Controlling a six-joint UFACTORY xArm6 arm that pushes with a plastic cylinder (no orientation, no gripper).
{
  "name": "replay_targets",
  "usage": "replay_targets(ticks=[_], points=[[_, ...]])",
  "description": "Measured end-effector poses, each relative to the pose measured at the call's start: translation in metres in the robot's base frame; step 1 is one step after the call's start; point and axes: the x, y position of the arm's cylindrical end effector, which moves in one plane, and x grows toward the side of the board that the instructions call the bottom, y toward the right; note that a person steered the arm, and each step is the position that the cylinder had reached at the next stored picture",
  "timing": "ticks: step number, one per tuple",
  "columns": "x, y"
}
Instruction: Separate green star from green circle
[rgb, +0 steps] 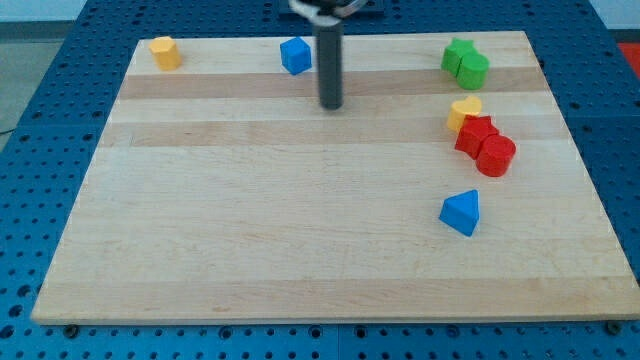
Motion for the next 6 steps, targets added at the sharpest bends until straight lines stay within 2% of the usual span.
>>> replay_targets(ticks=[2,3,4,5,6], points=[[-0.109,0.083],[-0.124,0.114],[-0.111,0.187],[-0.071,0.200],[-0.035,0.146]])
